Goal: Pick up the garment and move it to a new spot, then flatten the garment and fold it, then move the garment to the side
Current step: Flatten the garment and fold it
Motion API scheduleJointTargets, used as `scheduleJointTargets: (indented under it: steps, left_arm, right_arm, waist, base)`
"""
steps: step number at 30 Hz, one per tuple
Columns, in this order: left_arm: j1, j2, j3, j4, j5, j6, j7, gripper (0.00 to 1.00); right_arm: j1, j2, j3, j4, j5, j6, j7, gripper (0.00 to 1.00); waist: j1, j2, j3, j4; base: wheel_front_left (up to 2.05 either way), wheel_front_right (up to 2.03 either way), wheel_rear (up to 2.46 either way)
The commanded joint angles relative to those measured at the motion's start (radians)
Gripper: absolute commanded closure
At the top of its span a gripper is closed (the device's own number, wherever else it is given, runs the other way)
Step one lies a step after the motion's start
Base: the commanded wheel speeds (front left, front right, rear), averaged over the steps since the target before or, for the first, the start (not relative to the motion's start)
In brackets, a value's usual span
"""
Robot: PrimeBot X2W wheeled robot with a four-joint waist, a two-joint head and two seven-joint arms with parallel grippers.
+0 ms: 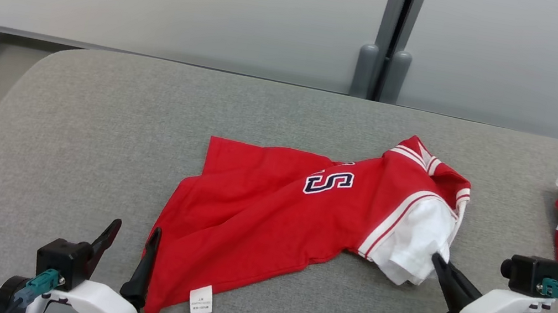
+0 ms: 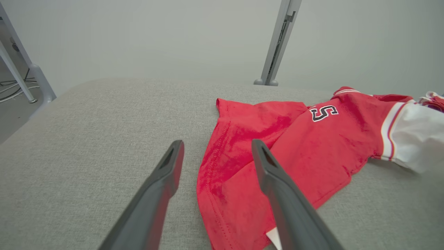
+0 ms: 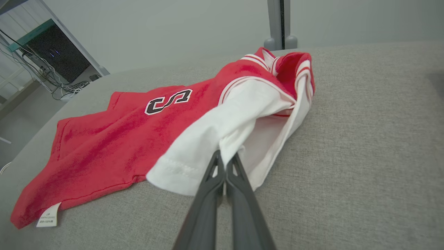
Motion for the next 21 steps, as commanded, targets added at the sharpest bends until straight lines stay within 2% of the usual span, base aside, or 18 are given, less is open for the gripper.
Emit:
scheduleJointTargets:
  steps: [1,7,12,14,17,18,19,20,21]
  left_arm:
    - [0.008,0.008,0.004,-0.001,-0.007,0.004,-0.005,0.00]
    - [0.035,0.014,0.016,-0.005,-0.020,0.013,-0.014,0.00]
    - [0.049,0.018,0.023,-0.010,-0.025,0.023,-0.020,0.00]
    - [0.045,0.021,0.020,-0.017,-0.024,0.022,-0.018,0.00]
    - [0.033,0.024,0.019,-0.017,-0.022,0.020,-0.018,0.00]
    - [0.031,0.024,0.018,-0.017,-0.022,0.020,-0.017,0.00]
    - [0.029,0.022,0.017,-0.016,-0.023,0.020,-0.017,0.00]
    - [0.029,0.022,0.017,-0.015,-0.025,0.020,-0.015,0.00]
    - [0.029,0.022,0.016,-0.014,-0.026,0.019,-0.015,0.00]
  right_arm:
    - [0.023,-0.010,-0.003,-0.023,0.021,0.002,0.013,1.00]
    - [0.150,-0.111,-0.053,-0.240,0.163,0.002,0.154,1.00]
    - [0.269,-0.165,-0.139,-0.321,0.243,0.002,0.325,1.00]
    - [0.331,-0.166,-0.192,-0.331,0.246,0.002,0.419,1.00]
    - [0.373,-0.144,-0.250,-0.330,0.217,0.002,0.488,1.00]
    - [0.387,-0.135,-0.271,-0.325,0.204,0.002,0.510,0.97]
    - [0.398,-0.124,-0.289,-0.321,0.186,0.002,0.530,0.60]
    - [0.403,-0.109,-0.308,-0.322,0.171,0.002,0.545,0.00]
    - [0.404,-0.094,-0.319,-0.332,0.159,0.002,0.553,0.00]
  waist:
    - [0.0000,0.0000,-0.016,-0.025]
    - [0.0000,0.0000,-0.035,-0.108]
    - [0.0000,0.0000,-0.037,-0.164]
    - [0.0000,0.0000,-0.026,-0.177]
    - [0.0000,0.0000,-0.014,-0.179]
    - [0.0000,0.0000,-0.010,-0.178]
    - [0.0000,0.0000,-0.008,-0.177]
    - [0.0000,0.0000,-0.005,-0.176]
    - [0.0000,0.0000,-0.003,-0.175]
  base:
    - [0.00,0.00,0.00]
    - [0.00,0.00,0.00]
    - [0.00,0.00,0.00]
    - [0.00,0.00,0.00]
    - [0.00,0.00,0.00]
    - [0.00,0.00,0.00]
    - [0.00,0.00,0.00]
    - [0.00,0.00,0.00]
    - [0.00,0.00,0.00]
